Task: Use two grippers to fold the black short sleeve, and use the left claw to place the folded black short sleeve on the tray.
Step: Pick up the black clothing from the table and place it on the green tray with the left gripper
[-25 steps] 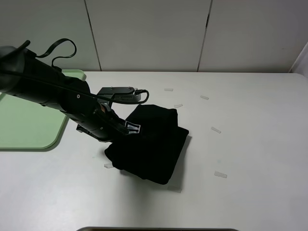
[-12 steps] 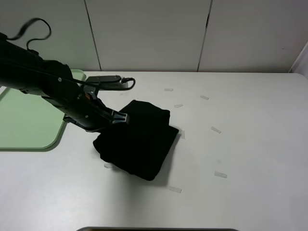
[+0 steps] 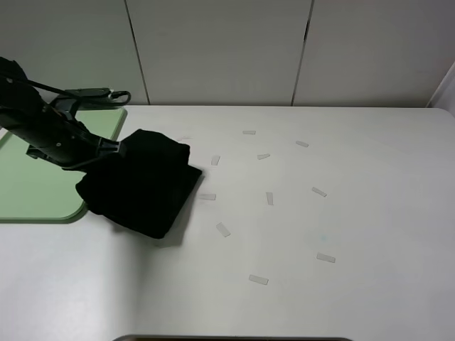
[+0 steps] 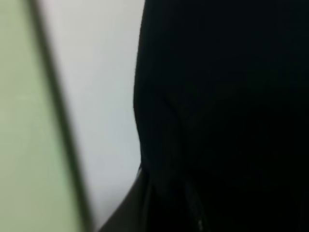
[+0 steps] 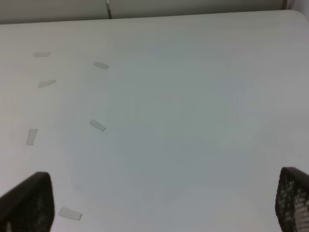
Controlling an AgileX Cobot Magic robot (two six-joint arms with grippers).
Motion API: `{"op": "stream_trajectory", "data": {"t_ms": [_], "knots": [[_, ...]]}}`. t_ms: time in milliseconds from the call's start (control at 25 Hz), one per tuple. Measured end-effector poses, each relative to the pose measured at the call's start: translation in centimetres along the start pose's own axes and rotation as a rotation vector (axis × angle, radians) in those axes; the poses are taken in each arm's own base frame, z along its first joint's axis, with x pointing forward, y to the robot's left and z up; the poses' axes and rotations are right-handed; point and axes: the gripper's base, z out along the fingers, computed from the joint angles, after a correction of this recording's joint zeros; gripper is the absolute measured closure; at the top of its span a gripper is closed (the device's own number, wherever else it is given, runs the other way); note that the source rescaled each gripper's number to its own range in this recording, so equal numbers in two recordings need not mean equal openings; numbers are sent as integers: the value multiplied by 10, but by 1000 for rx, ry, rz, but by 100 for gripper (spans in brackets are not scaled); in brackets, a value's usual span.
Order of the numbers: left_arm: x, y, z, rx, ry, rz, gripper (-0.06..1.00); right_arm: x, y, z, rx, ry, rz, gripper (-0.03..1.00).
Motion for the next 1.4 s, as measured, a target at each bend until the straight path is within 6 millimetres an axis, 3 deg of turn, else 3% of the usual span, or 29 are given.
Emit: {"op": "stream_trajectory", "data": {"t_ms": [560,880,1040,1240,1320,1400], "knots": [[-26,108,-33,-131,-98,-130,86,0,0,0,0,0,0,-3],[-14,163,-42,-226,-133,-225,86,0,0,0,0,0,0,-3],[-3,190,-37,-271,-126,-276,86,0,0,0,0,0,0,-3],[1,202,-28,-289,-125,-298,86,0,0,0,0,0,0,-3],[1,202,-28,-293,-130,-297,81,0,0,0,0,0,0,-3],[-1,204,-28,-304,-152,-294,63,0,0,0,0,0,0,-3]]}}
